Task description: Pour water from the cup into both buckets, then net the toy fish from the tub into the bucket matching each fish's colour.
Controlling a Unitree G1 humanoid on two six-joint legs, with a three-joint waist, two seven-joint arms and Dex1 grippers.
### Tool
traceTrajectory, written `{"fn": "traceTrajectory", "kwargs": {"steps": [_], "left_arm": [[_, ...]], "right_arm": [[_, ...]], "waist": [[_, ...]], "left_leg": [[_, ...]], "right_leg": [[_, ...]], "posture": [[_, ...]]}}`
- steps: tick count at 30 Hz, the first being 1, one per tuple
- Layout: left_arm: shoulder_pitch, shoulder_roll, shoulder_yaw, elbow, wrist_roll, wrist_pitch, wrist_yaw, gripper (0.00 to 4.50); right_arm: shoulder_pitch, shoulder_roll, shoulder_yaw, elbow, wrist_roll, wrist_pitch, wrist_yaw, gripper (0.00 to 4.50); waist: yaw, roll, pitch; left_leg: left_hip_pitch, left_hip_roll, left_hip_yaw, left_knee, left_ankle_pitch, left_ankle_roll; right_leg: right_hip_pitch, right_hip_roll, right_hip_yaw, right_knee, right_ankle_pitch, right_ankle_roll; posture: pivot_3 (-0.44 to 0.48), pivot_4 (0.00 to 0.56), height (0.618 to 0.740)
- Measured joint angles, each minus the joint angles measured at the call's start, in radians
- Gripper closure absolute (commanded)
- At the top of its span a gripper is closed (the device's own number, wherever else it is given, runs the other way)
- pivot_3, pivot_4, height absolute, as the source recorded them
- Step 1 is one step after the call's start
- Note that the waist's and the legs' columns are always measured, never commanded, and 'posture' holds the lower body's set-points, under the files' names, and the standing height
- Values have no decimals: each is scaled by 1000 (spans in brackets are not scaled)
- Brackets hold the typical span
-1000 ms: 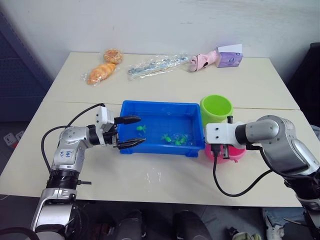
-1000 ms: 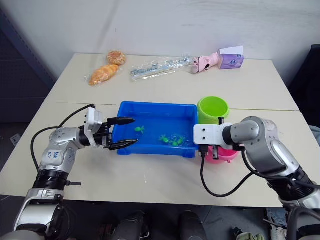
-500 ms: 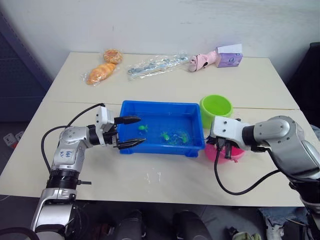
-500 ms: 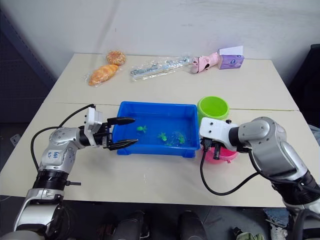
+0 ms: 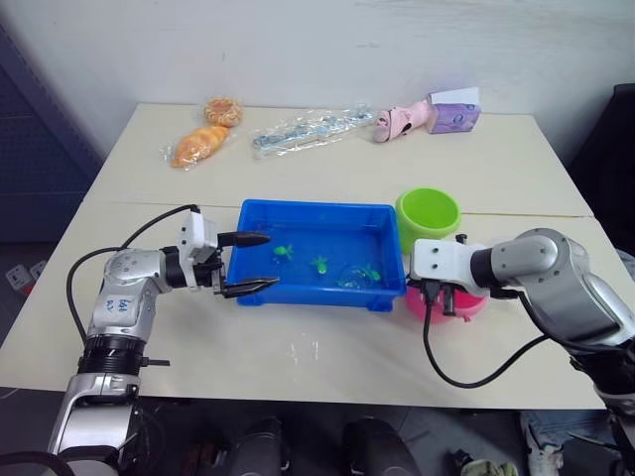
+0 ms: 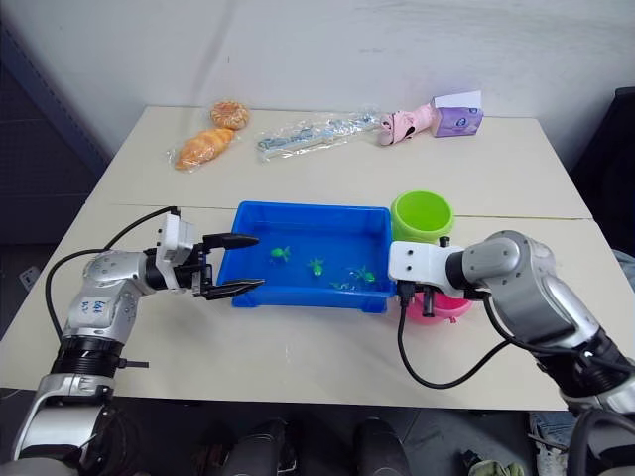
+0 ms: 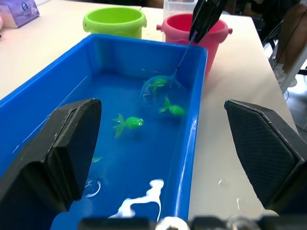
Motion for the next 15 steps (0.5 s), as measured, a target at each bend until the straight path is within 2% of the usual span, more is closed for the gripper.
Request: {"fn": "traceTrajectory", "kwargs": {"steps": [5, 7, 15], "left_arm": [[0, 30, 1, 5, -3, 0, -44, 72], [-1, 43, 1, 5, -4, 1, -61, 72], [-12, 57, 3, 11, -4, 0, -81, 72]], "right_arm": [[-2, 59, 0, 1, 51, 62, -5, 4500], [-1, 82, -47, -5, 111, 137, -8, 4500], [0, 64, -141, -47, 252, 294, -8, 4500]], "waist": [[1, 0, 0], [1, 0, 0], [1, 0, 0]], "left_leg": [[0, 0, 0, 0, 0, 0], [-1, 0, 0, 0, 0, 0], [-1, 0, -1, -1, -1, 1]], "right_leg": [[0, 0, 0, 0, 0, 0], [0, -1, 0, 0, 0, 0], [0, -1, 0, -1, 0, 0]], "posture": [[0, 150, 740], [0, 150, 740], [0, 150, 740]]}}
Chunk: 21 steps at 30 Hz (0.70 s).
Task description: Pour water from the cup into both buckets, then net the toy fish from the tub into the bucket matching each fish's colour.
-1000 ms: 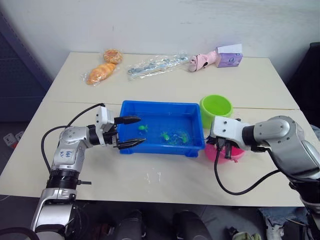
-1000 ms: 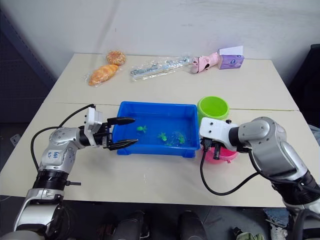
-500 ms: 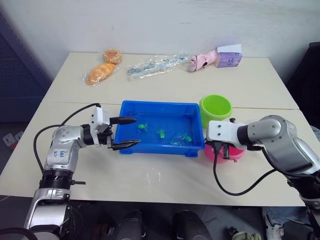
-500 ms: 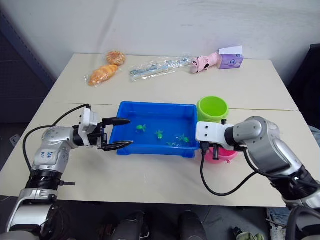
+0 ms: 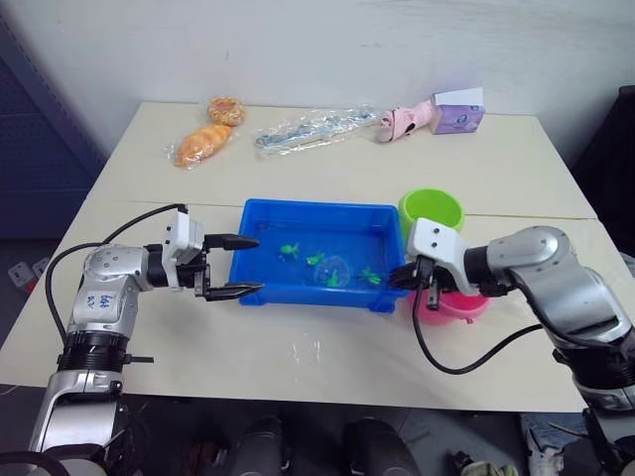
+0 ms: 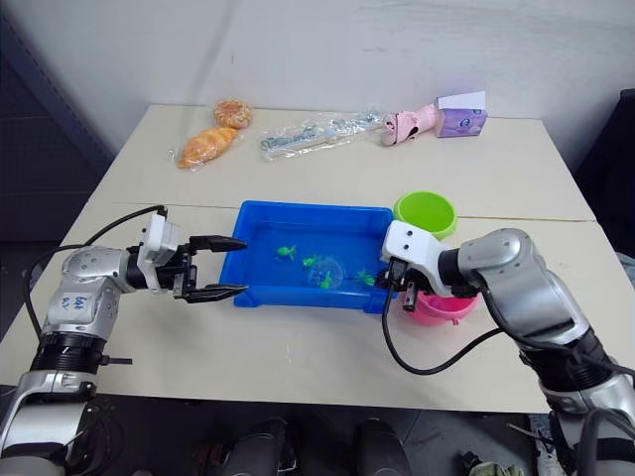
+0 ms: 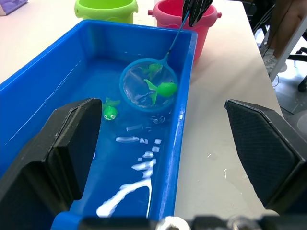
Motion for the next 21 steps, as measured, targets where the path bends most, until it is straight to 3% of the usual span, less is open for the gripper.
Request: {"fn": "traceTrajectory", "kwargs": {"steps": [9, 15, 21], "left_arm": [[-26, 0, 3, 3, -2, 1, 0, 72], [-46, -30, 30, 12, -23, 16, 35, 72], [-134, -109, 53, -4, -91, 157, 157, 72]], "right_arm": [[32, -35, -117, -24, 114, 82, -43, 4500], [107, -16, -290, -112, 213, 141, -146, 4500], [147, -9, -478, -174, 273, 190, -263, 4500]], "waist": [[0, 0, 0], [1, 0, 0], [5, -1, 0]], "left_leg": [[0, 0, 0, 0, 0, 0], [-1, 0, 0, 0, 0, 0], [-1, 0, 0, 0, 0, 0]], "right_leg": [[0, 0, 0, 0, 0, 0], [0, 0, 0, 0, 0, 0], [0, 0, 0, -1, 0, 1]], "posture": [[0, 150, 740], [0, 150, 740], [0, 150, 740]]}}
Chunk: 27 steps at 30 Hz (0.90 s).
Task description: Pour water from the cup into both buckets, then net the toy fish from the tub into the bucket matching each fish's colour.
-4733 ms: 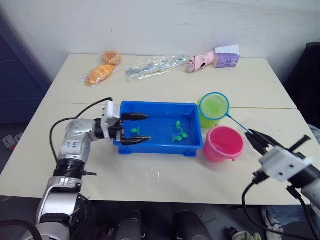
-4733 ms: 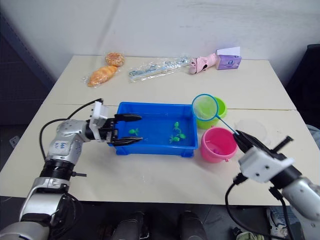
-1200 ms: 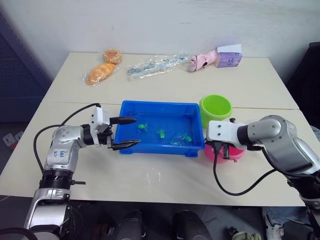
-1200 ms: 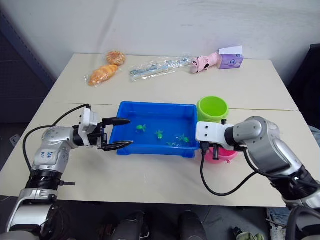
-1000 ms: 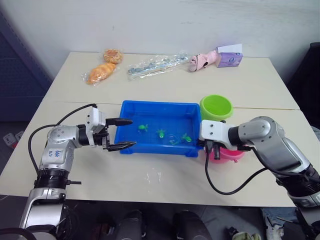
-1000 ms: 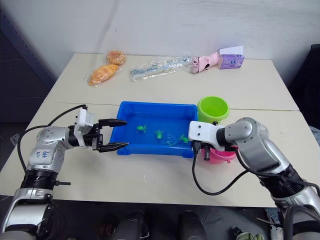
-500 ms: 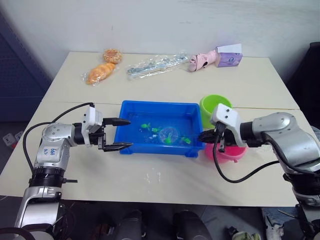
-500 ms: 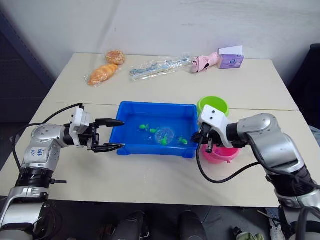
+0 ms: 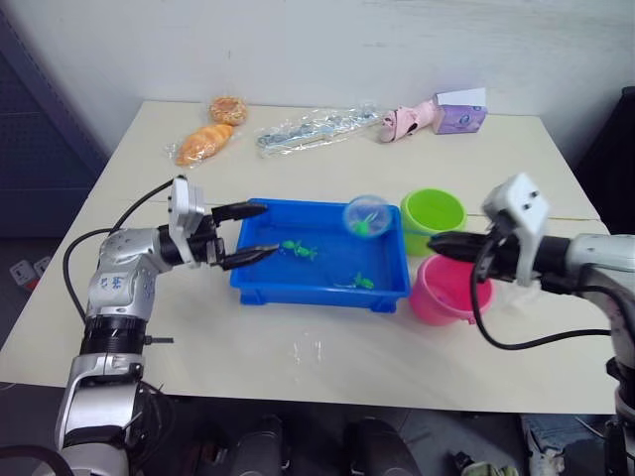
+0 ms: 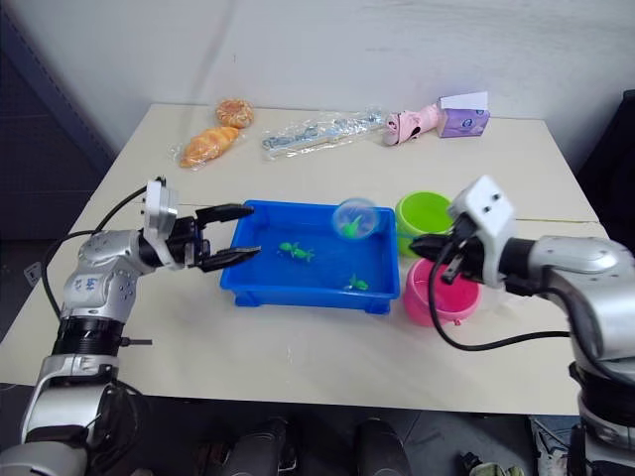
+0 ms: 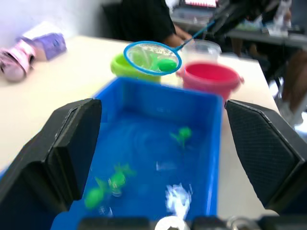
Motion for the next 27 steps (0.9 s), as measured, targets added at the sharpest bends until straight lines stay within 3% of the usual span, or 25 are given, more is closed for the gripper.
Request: {"fn": "traceTrajectory", "kwargs": {"steps": [4, 9, 16, 27], "left_arm": [[-38, -36, 8, -11, -23, 82, 62, 72], [-43, -74, -20, -36, -19, 130, 98, 72], [-45, -101, -46, -54, 10, 107, 119, 72], [-29, -138, -86, -80, 41, 4, 109, 72]], "right_arm": [[49, -60, -79, 18, -22, -44, -52, 4500], [137, -133, -66, 124, -183, -334, -107, 4500], [207, -165, 34, 296, -403, -743, -192, 4500], [165, -213, 179, 613, -699, -1255, -368, 4500]], "waist": [[0, 0, 0], [-5, 0, 0], [-2, 0, 0], [-3, 0, 0]], "left_leg": [[0, 0, 0, -1, 0, 0], [0, 0, 2, -1, 1, -1], [1, 0, 2, 0, 1, -2], [1, 0, 2, 0, 2, -3]], "right_leg": [[0, 0, 0, 0, 0, 0], [0, 1, 1, -1, 0, 0], [0, 2, 1, 0, 0, 0], [0, 2, 1, 0, 0, 0]], "posture": [[0, 150, 740], [0, 150, 740], [0, 150, 740], [0, 150, 740]]}}
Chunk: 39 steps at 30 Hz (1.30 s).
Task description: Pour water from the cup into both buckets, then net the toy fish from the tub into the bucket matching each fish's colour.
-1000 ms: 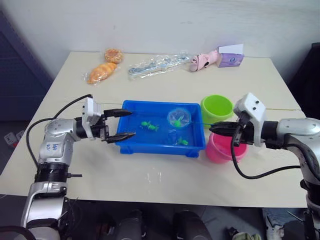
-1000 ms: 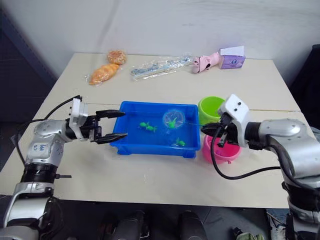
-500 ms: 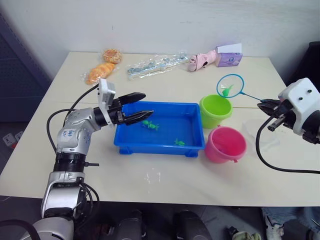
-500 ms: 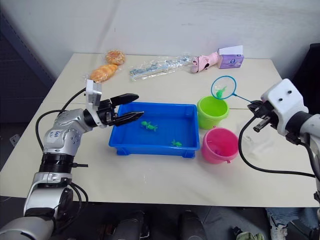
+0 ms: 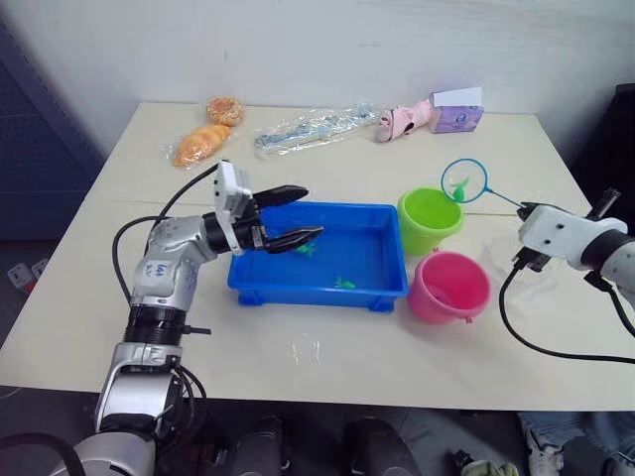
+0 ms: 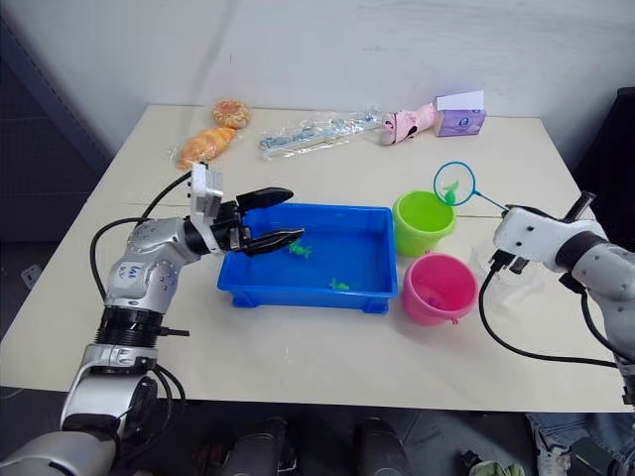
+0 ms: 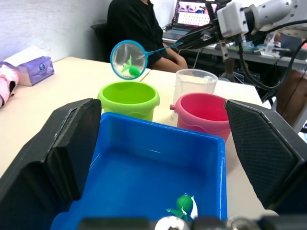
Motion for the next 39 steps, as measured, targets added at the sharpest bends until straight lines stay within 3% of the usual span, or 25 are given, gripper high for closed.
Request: {"fn": "traceTrajectory", "kwargs": {"steps": [11, 15, 19, 21, 24, 29, 34, 39], "left_arm": [[8, 4, -22, 10, 49, -122, -39, 72], [7, -2, -30, 52, 92, -239, -42, 72], [5, -2, -28, 111, 104, -293, -43, 72], [5, 6, -28, 131, 106, -303, -50, 72], [5, 48, -15, 172, 106, -324, -76, 72], [24, 145, 8, 243, 105, -335, -152, 72], [58, 198, 25, 247, 89, -294, -223, 72], [89, 216, 26, 227, 85, -260, -248, 72]], "right_arm": [[-81, -50, 117, 148, -286, -361, -248, 4500], [-102, -101, 150, 209, -378, -444, -322, 4500], [-106, -122, 143, 250, -374, -474, -361, 4500], [-107, -105, 122, 244, -271, -468, -320, 4500], [-110, -51, 101, 99, 13, -338, -138, 4500], [-99, 4, 128, -267, 375, 112, 127, 4500], [-117, 69, 262, -448, 454, 506, 232, 4500], [-193, 89, 362, -451, 372, 614, 281, 4500]], "waist": [[0, 1, 0], [0, 1, 0], [0, 1, 0], [-5, 1, 0], [-13, 1, 1], [-1, 1, 1], [10, 1, 1], [9, 1, 1]], "left_leg": [[0, 0, 0, 1, 0, -1], [0, 0, 0, 1, 0, -1], [0, 0, 0, 1, 0, -1], [0, 1, 1, 1, 0, -1], [1, 3, 0, 0, 1, -1], [1, 3, -1, 1, 1, -1], [-1, 0, -3, 3, -2, 3], [-1, -1, -2, 1, -2, 4]], "right_leg": [[0, 0, 0, 0, 0, 0], [0, 0, 0, 0, 0, 0], [0, 0, 0, 1, 0, 0], [0, 1, 0, 1, 0, 0], [0, 3, 0, 1, 0, 0], [1, 2, -1, 1, 0, 0], [1, -3, -2, 0, 0, 0], [0, -4, -2, 0, 0, 0]], "posture": [[0, 150, 740], [0, 150, 740], [0, 150, 740], [0, 150, 740], [0, 150, 740], [0, 150, 740], [0, 150, 740], [0, 150, 740]]}}
